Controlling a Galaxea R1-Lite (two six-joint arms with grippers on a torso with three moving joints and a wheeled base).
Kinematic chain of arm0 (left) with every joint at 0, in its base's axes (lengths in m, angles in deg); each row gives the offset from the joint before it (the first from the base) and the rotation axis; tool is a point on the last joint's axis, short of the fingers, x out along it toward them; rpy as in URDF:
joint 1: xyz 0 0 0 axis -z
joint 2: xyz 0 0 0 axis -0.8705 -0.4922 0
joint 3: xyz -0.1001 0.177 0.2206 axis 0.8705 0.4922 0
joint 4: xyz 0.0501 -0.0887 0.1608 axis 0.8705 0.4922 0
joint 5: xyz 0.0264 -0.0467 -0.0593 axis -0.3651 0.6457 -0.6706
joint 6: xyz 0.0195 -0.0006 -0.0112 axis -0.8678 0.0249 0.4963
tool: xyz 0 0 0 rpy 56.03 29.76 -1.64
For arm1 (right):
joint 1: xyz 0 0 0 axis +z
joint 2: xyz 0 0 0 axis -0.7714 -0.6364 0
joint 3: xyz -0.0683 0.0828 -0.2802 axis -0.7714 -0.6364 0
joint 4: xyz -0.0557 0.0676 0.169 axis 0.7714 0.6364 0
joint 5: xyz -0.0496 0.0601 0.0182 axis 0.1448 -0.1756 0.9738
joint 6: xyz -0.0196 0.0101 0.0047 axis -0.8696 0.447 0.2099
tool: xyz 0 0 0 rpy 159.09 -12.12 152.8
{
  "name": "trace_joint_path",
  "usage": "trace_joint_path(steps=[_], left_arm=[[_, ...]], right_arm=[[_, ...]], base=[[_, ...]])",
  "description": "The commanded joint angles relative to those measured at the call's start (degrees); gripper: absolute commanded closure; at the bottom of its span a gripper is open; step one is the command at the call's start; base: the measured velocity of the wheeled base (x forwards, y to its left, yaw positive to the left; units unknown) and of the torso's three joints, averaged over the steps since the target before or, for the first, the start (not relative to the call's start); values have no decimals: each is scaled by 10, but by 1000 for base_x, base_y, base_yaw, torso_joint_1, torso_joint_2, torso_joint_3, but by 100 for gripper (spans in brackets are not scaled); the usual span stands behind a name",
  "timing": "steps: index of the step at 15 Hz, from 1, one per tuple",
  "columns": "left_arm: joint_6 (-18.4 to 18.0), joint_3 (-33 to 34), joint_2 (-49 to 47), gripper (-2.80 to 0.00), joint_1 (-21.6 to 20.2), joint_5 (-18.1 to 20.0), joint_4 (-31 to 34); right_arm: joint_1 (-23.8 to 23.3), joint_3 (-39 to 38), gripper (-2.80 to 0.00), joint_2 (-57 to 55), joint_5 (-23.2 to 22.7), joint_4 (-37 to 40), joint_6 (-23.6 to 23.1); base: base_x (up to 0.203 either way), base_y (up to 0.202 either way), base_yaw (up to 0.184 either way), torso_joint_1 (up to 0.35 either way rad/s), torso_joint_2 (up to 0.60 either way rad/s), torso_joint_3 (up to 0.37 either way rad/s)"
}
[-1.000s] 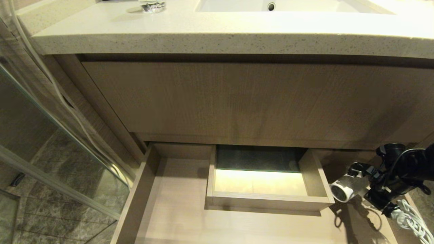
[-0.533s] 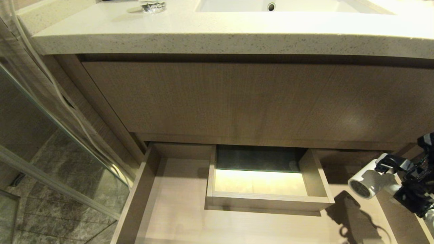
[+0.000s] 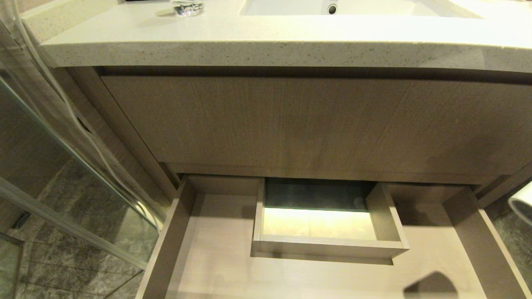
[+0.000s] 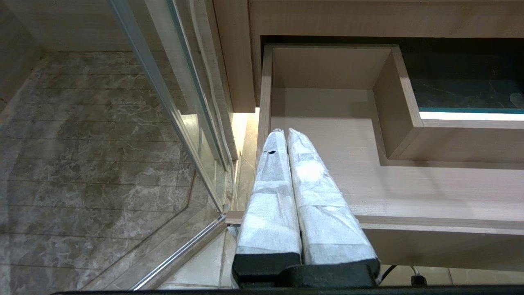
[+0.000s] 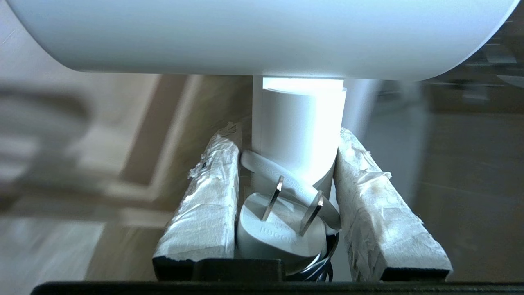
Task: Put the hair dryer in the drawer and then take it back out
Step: Place it on the countertop
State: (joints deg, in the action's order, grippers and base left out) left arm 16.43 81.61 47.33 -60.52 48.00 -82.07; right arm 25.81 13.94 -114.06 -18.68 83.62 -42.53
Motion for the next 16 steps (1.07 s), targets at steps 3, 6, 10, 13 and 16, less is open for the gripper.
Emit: trace_joint_path(steps=[3,6,10,13,16], left_arm=[[0,0,0,0,0,0,0],[0,0,0,0,0,0,0],[0,0,0,0,0,0,0],[0,0,0,0,0,0,0],[0,0,0,0,0,0,0]], right_arm=[[-5,153,0,137,-4,17,25],[-5,267,0,14,-10,-3,30],[-4,440,0,-184,-18,-36,31],[-2,597,0,-318,-31,-48,29],[0,694,0,-408,-38,-65,28]], base=[[0,0,0,0,0,0],[0,0,0,0,0,0],[0,0,0,0,0,0],[0,0,0,0,0,0],[0,0,0,0,0,0]])
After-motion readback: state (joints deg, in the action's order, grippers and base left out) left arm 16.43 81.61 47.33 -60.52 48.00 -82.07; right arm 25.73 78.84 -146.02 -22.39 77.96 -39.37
